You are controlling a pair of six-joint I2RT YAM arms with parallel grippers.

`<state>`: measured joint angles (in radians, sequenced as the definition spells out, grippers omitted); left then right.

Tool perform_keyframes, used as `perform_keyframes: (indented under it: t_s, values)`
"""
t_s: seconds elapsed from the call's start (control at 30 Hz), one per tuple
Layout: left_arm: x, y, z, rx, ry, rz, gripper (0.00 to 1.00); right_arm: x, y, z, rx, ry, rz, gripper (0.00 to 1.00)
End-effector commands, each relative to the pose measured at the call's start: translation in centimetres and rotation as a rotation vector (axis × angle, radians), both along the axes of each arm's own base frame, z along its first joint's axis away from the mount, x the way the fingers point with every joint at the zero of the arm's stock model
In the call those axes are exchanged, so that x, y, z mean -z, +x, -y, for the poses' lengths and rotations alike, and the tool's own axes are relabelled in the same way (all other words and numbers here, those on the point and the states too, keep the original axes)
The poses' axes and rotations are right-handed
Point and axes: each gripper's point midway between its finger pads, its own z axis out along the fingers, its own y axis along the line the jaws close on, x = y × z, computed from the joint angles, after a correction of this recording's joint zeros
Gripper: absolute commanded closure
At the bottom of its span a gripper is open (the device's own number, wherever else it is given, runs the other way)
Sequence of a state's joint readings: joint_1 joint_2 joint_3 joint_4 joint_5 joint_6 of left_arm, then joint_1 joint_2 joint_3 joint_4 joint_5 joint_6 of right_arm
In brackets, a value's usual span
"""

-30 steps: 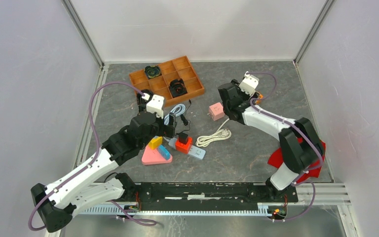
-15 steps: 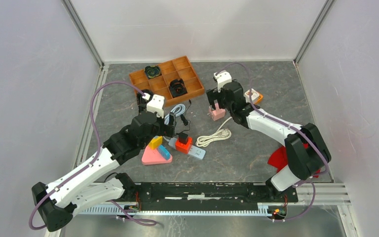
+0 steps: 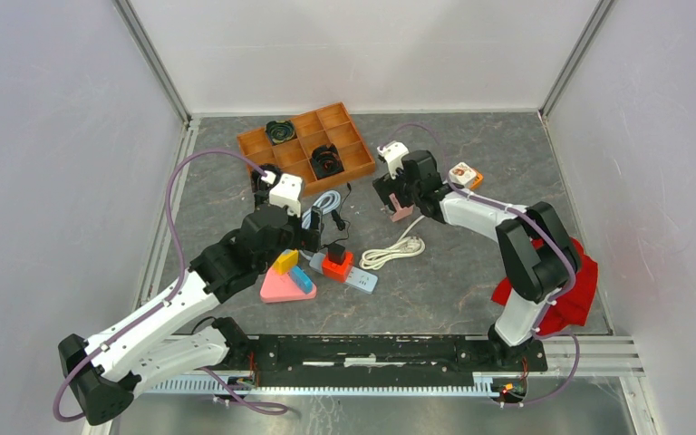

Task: Insert the plug
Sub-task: Pick up the plug from the center of the board.

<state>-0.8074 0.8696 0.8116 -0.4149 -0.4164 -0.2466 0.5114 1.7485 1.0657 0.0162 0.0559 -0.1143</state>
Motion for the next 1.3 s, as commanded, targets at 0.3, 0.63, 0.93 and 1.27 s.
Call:
perform_keyframes:
  t_s: [0.3, 0.63, 0.93, 1.27]
  values:
    - [-1.6, -0.7, 3.1, 0.082, -0.134, -0.068, 0.02, 0.5, 0.8, -0.8, -0.099, 0.033, 0.006, 0.42]
    - [-5.3, -1.8, 6.7, 0.212, -0.321, -0.115, 0.01, -8.1, -1.3, -2.5, -0.081, 0.323, 0.110, 0.61]
    - [-6.8, 1.1, 6.5, 0.049, -0.434, -0.048, 0.00, -16.2, -6.5, -3.2, 0.067, 0.855, 0.110, 0.61]
    - [-7.7, 2.3, 10.5, 0.178, -0.622, 0.057, 0.00, -20.5, -10.4, -4.2, 0.159, 1.235, 0.060, 0.61]
